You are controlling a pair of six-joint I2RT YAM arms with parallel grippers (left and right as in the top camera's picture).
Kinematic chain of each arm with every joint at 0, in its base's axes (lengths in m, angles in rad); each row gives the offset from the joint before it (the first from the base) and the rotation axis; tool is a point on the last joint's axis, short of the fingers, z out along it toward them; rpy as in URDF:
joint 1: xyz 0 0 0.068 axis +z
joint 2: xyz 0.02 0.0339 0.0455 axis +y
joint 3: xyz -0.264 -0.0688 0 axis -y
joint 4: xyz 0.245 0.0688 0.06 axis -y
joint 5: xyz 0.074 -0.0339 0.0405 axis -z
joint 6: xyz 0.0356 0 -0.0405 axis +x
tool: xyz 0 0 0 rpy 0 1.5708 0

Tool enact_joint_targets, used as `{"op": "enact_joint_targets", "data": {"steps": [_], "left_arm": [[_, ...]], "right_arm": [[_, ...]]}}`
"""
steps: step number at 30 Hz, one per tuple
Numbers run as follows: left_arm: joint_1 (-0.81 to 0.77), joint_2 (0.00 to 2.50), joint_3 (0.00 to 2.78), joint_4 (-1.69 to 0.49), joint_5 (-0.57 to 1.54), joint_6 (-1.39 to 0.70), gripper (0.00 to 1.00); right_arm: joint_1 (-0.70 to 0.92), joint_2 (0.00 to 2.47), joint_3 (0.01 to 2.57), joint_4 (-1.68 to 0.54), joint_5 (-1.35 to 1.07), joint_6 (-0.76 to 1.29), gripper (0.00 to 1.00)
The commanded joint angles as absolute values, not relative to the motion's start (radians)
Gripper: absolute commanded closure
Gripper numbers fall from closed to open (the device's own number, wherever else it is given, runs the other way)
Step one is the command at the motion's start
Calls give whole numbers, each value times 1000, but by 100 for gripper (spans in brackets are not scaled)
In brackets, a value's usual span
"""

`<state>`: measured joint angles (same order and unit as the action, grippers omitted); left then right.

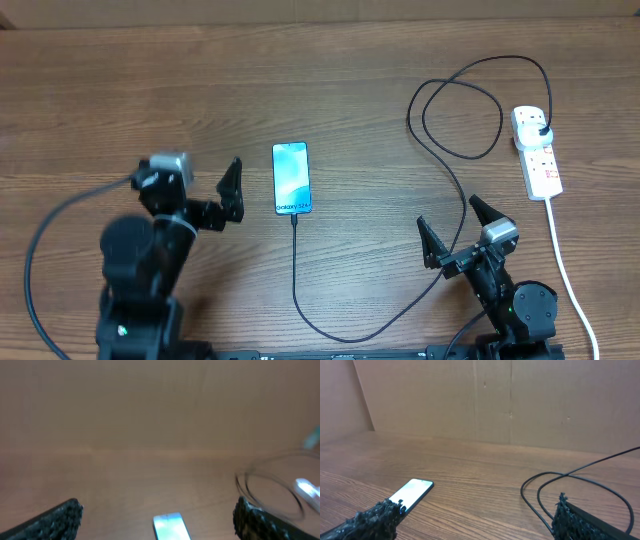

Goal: Plug charger to phone and switch on socket

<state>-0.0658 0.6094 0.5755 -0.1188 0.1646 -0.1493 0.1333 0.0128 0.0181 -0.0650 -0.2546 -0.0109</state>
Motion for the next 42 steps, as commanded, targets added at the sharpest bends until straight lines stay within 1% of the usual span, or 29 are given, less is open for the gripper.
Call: {"op": "enact_joint_targets", "data": {"steps": [1,5,6,10,14,19,25,42], "left_arm": [[-71,505,420,35,43,-133,0],[-71,403,278,158,-8,-88,0],[-71,351,231,161,-7,-39,0],[-71,224,141,161,-2,49,0],[-71,130,81,133,46,168,0],[-71,73,48,23,126,321,0],[-70,3,8,-77,124,336,1],[-71,4,8,-74,124,318,1]], "right_arm": [[134,3,8,-60,-244,-7,0],[134,3,8,-60,-244,-7,0],[134,3,8,-60,-244,-7,0],[134,3,8,-60,-244,-7,0],[134,3,8,-60,-244,-7,0],[134,3,8,-60,-244,-7,0],[134,3,8,-60,-244,-7,0],[134,3,8,-60,-244,-7,0]]}}
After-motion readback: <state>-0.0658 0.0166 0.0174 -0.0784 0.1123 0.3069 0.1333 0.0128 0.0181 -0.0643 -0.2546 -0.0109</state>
